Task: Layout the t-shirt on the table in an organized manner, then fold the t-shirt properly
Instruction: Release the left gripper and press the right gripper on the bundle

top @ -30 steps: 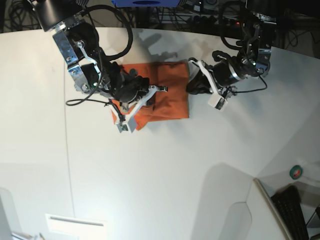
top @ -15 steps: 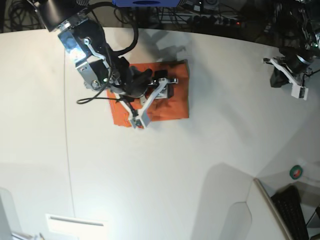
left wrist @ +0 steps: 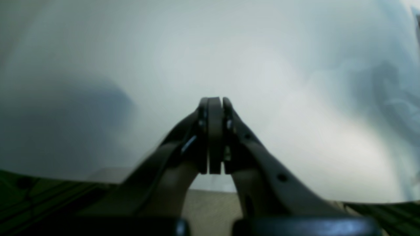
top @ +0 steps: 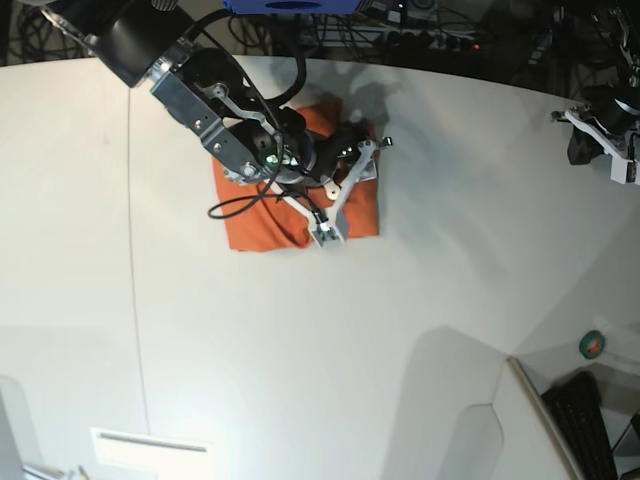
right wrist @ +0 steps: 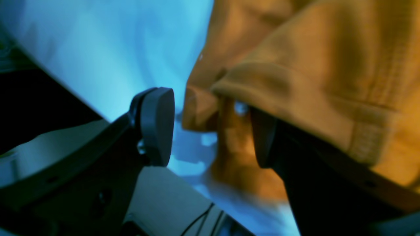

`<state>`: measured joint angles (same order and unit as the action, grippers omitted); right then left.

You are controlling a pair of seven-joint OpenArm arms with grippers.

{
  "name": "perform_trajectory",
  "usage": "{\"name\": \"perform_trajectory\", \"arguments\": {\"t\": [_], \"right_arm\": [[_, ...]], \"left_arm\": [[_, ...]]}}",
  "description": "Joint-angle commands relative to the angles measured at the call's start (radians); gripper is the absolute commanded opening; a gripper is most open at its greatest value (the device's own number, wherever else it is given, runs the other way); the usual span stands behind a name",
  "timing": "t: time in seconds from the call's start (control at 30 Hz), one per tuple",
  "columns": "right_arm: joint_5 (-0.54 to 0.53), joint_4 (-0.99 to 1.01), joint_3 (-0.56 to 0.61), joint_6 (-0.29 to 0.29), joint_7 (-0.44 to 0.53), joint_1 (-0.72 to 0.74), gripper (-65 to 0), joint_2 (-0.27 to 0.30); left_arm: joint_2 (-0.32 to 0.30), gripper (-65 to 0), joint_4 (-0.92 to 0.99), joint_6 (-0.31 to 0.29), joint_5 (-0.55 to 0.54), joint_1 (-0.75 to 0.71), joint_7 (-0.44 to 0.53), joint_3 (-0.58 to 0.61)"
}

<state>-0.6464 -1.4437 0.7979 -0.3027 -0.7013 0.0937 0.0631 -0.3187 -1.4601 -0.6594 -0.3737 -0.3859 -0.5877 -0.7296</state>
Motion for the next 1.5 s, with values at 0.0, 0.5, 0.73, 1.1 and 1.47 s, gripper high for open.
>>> {"name": "perform_trajectory", "arguments": {"t": [0.0,0.5,0.73,1.1,1.47], "right_arm": [[-0.005,-0.015,0.022,-0.002,0.018,0.036,-29.6,-0.010],[-0.005,-0.257,0.116,-0.181,-0.050,0.123,-45.6,0.119],[-0.006,-0.084,0.117,-0.234,0.055,0.107,-65.0,0.113],[-0.005,0.148,0.122,-0.232,0.084,0.188,-65.0,-0.052],[0.152,-0.059,0.297,-0.395,-0.024,0.159,-64.2,0.020]], "left_arm": [[-0.012,-65.0,-0.015,-0.007,-0.017,0.002,0.022,-0.008],[-0.010,-65.0,0.045,-0.007,-0.017,0.008,0.025,-0.046],[-0.009,-65.0,0.095,-0.007,-0.017,0.034,0.025,-0.068],[0.059,-65.0,0.094,-0.007,-0.014,0.060,0.025,-0.063],[0.040,-65.0,0.103,-0.007,-0.015,0.049,0.025,-0.117]]}}
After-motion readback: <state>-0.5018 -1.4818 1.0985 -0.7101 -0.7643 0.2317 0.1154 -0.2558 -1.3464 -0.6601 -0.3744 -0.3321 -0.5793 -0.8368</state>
